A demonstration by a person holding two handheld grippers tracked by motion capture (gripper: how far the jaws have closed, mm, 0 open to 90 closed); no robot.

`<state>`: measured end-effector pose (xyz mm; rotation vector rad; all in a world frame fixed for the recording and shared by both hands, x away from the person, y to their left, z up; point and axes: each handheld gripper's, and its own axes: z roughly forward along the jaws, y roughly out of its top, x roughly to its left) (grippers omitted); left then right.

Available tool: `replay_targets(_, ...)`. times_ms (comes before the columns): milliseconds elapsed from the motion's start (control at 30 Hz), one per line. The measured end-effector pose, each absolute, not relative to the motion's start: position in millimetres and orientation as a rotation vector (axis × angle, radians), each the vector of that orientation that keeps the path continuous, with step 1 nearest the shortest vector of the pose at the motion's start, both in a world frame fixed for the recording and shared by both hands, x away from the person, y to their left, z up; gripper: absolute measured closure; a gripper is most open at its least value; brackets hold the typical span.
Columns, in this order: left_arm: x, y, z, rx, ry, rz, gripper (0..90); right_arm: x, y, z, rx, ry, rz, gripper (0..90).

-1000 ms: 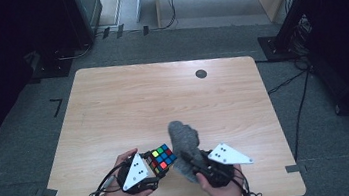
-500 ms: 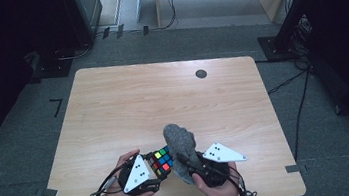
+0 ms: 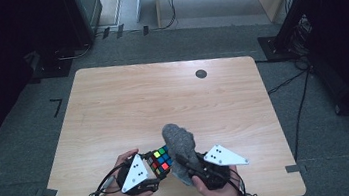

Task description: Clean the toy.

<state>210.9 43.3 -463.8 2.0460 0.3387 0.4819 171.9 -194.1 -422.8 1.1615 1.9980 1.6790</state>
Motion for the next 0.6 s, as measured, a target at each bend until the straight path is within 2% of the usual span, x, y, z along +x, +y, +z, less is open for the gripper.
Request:
replay_targets(133,208,42,-459,2.025,0.321,0.467,33.8,172,-185,-426,1.161,2.054,1.695,69.3)
replay_targets(367,211,48,-460,2.005,0.326,0.44,33.8,184,-210,-438,1.314,1.973,1.564,69.6)
replay_targets(600,208,41,-464,2.046,0.31,0.464,33.8,169,-196,-420,1.175,1.979,1.72,68.8)
